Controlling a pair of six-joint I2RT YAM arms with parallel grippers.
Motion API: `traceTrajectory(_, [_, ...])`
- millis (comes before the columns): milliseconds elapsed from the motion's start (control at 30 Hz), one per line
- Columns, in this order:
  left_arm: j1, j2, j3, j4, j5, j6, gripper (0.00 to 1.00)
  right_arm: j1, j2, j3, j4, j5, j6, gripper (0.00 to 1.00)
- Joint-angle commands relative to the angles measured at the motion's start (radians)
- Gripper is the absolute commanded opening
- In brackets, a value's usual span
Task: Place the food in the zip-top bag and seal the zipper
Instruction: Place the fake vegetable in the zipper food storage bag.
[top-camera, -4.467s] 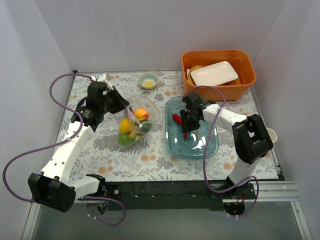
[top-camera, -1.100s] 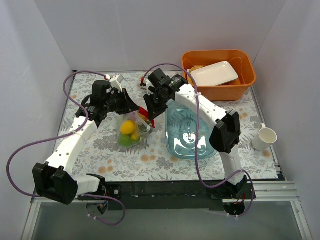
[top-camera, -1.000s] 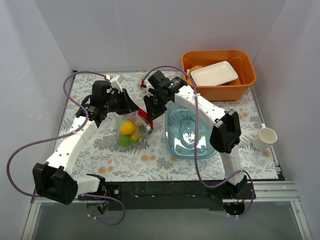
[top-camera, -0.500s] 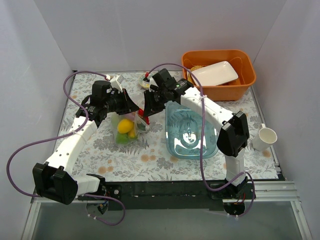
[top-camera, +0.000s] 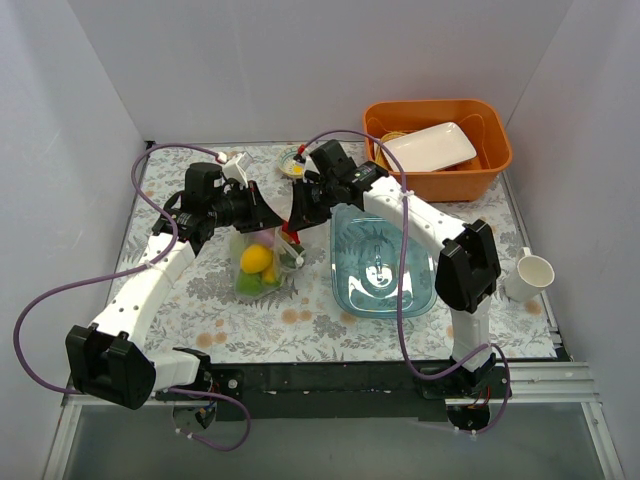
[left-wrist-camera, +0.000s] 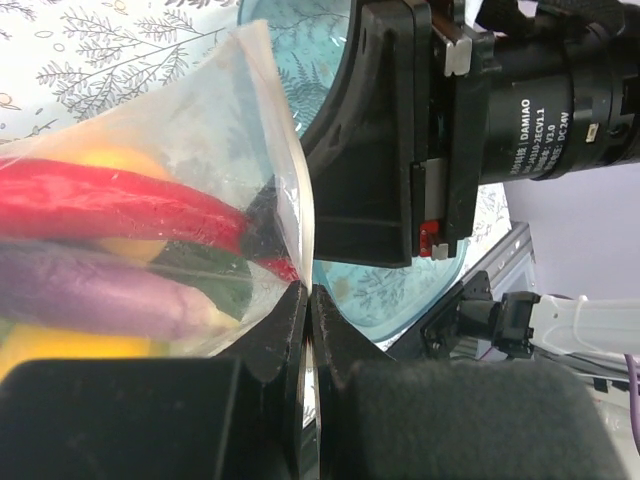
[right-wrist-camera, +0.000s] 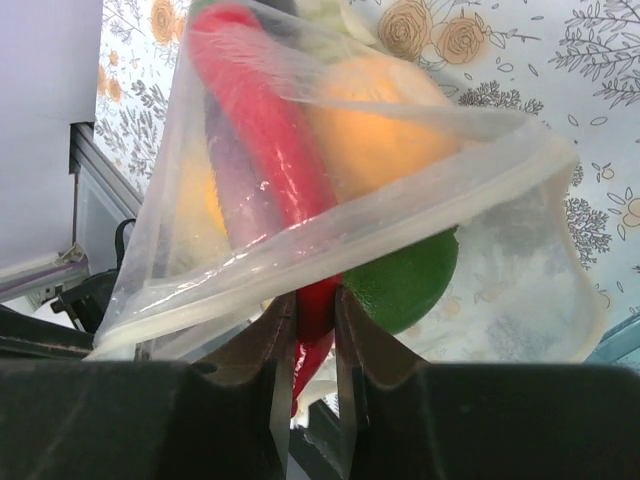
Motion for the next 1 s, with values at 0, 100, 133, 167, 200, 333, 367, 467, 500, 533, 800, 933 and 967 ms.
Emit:
traceTrajectory(0, [0.001, -0.041, 0.004, 0.005, 0.085, -0.004, 0.0, 0.028, -0.014, 0.014, 0.097, 0.007, 0.0, 0.19])
traceTrajectory(100, [0.001, -0.044, 0.004, 0.016, 0.06, -0.019, 0.0, 0.055, -0.001, 0.034, 0.08, 0.026, -0.025, 0.2])
traceTrajectory(133, [0.001, -0.045, 0.006, 0.028, 0.057, -0.028, 0.0, 0.061, 0.003, 0.039, 0.064, 0.039, -0.032, 0.21])
traceTrajectory(167, [0.001, -0.047, 0.009, 0.035, 0.051, -0.036, 0.0, 0.072, 0.014, 0.045, 0.057, 0.04, -0.04, 0.21])
traceTrajectory(200, [0.001, -0.047, 0.015, 0.038, 0.045, -0.042, 0.0, 0.077, 0.02, 0.054, 0.051, 0.04, -0.046, 0.22])
traceTrajectory(333, [0.001, -0.048, 0.041, 0.068, 0.017, -0.085, 0.0, 0.097, 0.037, 0.056, 0.028, 0.052, -0.092, 0.26])
traceTrajectory(367, [0.001, -0.05, 0.047, 0.073, 0.014, -0.087, 0.0, 0.098, 0.037, 0.054, 0.023, 0.063, -0.095, 0.26])
traceTrajectory(467, [0.001, -0.047, 0.078, 0.079, 0.005, -0.093, 0.0, 0.1, 0.042, 0.047, 0.014, 0.073, -0.115, 0.28])
traceTrajectory(500, [0.001, -0.048, 0.081, 0.078, -0.019, -0.094, 0.0, 0.1, 0.045, 0.054, 0.005, 0.076, -0.124, 0.34])
traceTrajectory(533, [-0.001, -0.051, 0.082, 0.07, -0.041, -0.097, 0.0, 0.1, 0.042, 0.059, -0.008, 0.077, -0.133, 0.37])
traceTrajectory(800, [0.001, -0.078, 0.053, 0.015, -0.25, -0.123, 0.0, 0.097, -0.125, -0.047, 0.027, 0.158, -0.181, 0.69])
traceTrajectory(933, [0.001, -0.084, 0.035, 0.021, -0.257, -0.128, 0.0, 0.092, -0.213, -0.067, 0.04, 0.215, -0.164, 0.7])
traceTrajectory(967, [0.001, -0.084, 0.035, 0.021, -0.263, -0.13, 0.0, 0.09, -0.228, -0.081, 0.041, 0.229, -0.163, 0.7])
